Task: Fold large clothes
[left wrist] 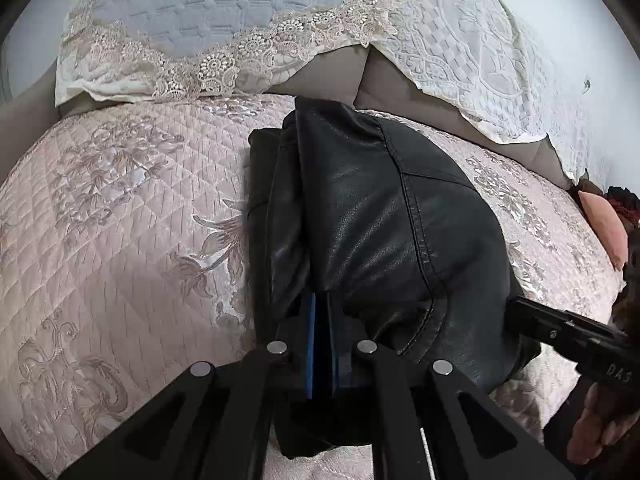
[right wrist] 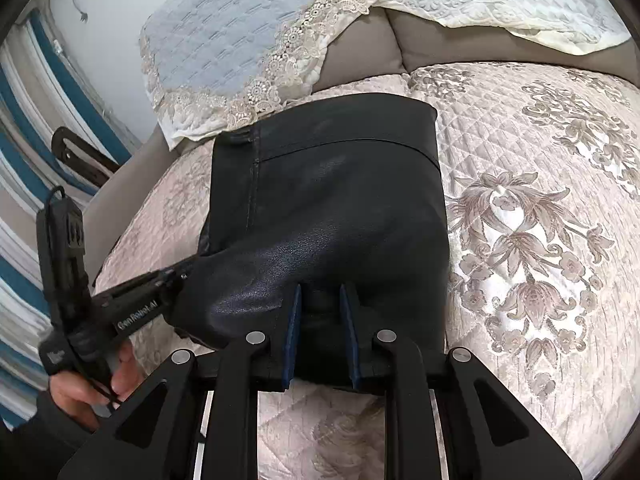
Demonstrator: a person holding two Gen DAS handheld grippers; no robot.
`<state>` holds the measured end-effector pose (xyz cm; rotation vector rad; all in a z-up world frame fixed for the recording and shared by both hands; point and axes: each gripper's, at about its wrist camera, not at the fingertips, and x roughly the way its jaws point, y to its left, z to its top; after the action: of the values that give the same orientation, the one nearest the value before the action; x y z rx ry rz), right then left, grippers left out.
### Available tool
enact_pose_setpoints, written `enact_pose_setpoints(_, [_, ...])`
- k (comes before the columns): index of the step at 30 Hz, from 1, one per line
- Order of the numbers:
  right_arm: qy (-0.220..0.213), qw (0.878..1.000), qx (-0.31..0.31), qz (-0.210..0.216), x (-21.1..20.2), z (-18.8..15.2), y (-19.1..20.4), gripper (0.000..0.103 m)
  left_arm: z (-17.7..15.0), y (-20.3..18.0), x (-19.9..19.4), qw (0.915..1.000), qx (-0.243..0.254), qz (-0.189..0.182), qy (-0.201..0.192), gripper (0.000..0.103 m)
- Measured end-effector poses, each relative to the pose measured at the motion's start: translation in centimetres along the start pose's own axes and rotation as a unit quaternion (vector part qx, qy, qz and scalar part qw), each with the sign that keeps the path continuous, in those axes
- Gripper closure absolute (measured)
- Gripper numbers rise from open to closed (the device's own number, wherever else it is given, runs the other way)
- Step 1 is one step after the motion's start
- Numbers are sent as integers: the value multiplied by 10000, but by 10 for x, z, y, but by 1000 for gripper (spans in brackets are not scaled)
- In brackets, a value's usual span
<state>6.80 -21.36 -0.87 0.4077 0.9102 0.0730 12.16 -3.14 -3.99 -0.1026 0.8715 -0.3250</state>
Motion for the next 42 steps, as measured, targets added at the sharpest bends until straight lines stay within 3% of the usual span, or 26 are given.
enact_pose_setpoints(4, [66, 9999, -106, -42, -3, 3, 0, 82, 14, -4, -17, 9999, -46, 55, 137, 95])
enact_pose_setpoints(7, [26, 10000, -56, -44, -1, 1, -1, 82, 39, -17, -42, 9996, -3, -17, -267, 94])
enact_pose_setpoints(9, [-51, 9999, -81, -99, -2, -1, 1, 82, 60, -28, -50, 9988, 17, -47, -491, 85])
enact_pose_setpoints(12, [-99, 9999, -82, -106, -3, -2, 1, 82, 87, -37, -36, 9986, -100, -59, -525, 83])
enact_pose_setpoints(15, [-103, 9999, -59, -71, -6, -1, 0, 82, 102, -41, 0, 9993, -217, -44, -302, 83])
enact_pose_setpoints(17, [-145, 9998, -61, -76, -12, 1, -1, 82, 101, -39, 26, 9993, -195, 257, -161, 83])
enact_pose_setpoints(22, [-414, 9988, -4, -271, -23, 14, -10, 82, 78, -6, 66, 9987, -451, 218, 30, 86])
enact_pose_setpoints(32, [-46, 9992, 15, -388, 25, 23, -24, 82, 68, 2, 72, 9989, -417, 117, -172, 89])
enact_pose_setpoints(36, [-7, 9989, 22, -460, 17, 26, -24, 82, 72, -3, 69, 9993, -305, 207, -79, 89])
enact_pose_setpoints(42, [-254, 9988, -32, -410, -14, 23, -19, 82, 59, -4, 32, 9997, -126, 187, -95, 84])
